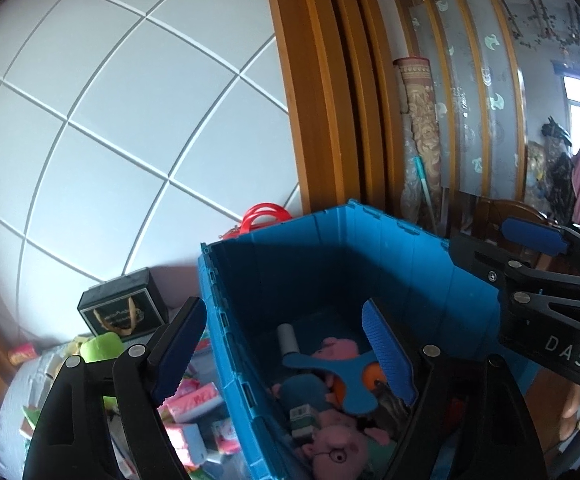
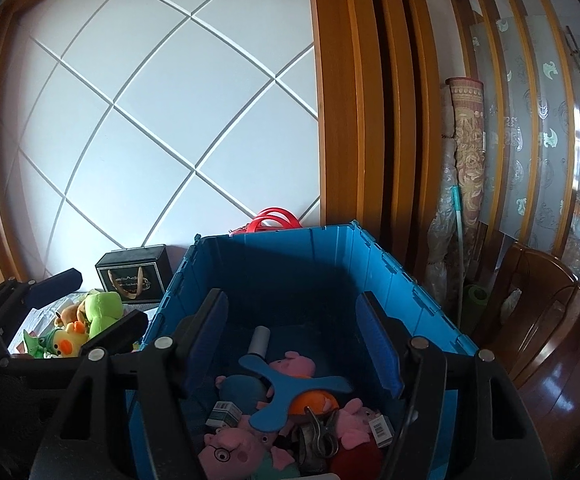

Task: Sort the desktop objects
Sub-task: 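Move both tools back away from the crate over the table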

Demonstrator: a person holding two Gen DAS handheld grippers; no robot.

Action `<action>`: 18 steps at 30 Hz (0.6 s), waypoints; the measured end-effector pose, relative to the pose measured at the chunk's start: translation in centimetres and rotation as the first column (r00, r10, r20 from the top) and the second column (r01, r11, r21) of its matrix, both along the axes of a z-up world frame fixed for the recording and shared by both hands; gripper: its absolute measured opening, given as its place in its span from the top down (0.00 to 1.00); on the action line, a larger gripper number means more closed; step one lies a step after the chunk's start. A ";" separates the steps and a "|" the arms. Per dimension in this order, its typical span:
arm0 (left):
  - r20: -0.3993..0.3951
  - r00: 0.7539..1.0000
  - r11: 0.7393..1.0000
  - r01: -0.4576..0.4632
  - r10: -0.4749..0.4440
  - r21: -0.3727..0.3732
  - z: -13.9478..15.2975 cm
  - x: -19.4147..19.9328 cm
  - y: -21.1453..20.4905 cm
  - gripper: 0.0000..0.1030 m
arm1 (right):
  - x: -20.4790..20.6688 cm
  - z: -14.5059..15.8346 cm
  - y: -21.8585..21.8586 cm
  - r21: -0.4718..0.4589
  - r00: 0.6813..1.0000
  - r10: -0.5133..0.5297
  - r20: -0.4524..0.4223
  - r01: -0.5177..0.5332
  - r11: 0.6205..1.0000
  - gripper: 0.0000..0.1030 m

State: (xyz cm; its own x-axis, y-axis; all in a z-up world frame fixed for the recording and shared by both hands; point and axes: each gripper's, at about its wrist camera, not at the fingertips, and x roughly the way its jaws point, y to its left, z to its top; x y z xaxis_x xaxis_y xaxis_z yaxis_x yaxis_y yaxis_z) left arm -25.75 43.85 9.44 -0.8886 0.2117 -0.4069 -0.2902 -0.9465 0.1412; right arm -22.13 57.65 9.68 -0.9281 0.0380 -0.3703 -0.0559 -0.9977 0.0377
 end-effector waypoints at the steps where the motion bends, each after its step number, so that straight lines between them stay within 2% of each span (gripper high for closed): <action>1: -0.002 1.000 1.000 -0.007 0.007 0.003 -0.1 0.2 -0.4 0.22 | 0.3 0.0 -0.1 -0.003 1.000 0.004 -0.002 -0.004 1.000 0.36; 9: -0.015 0.997 0.995 -0.081 0.082 0.053 -0.9 2.8 -5.9 0.22 | 3.2 -2.2 -2.8 -0.001 0.999 0.039 -0.027 -0.039 0.999 0.35; 18: -0.014 0.991 0.989 -0.130 0.131 0.072 -2.2 7.0 -13.5 0.22 | 7.8 -4.2 -7.9 0.016 0.998 -0.005 -0.059 0.006 1.000 0.33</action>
State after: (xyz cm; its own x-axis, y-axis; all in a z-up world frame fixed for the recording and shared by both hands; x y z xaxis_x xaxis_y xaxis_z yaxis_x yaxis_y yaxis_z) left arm -18.79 30.38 7.21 -0.9178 0.1215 -0.3779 -0.1617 -0.9839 0.0763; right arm -14.31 49.71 5.52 -0.9481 0.0488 -0.3141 -0.0596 -0.9979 0.0247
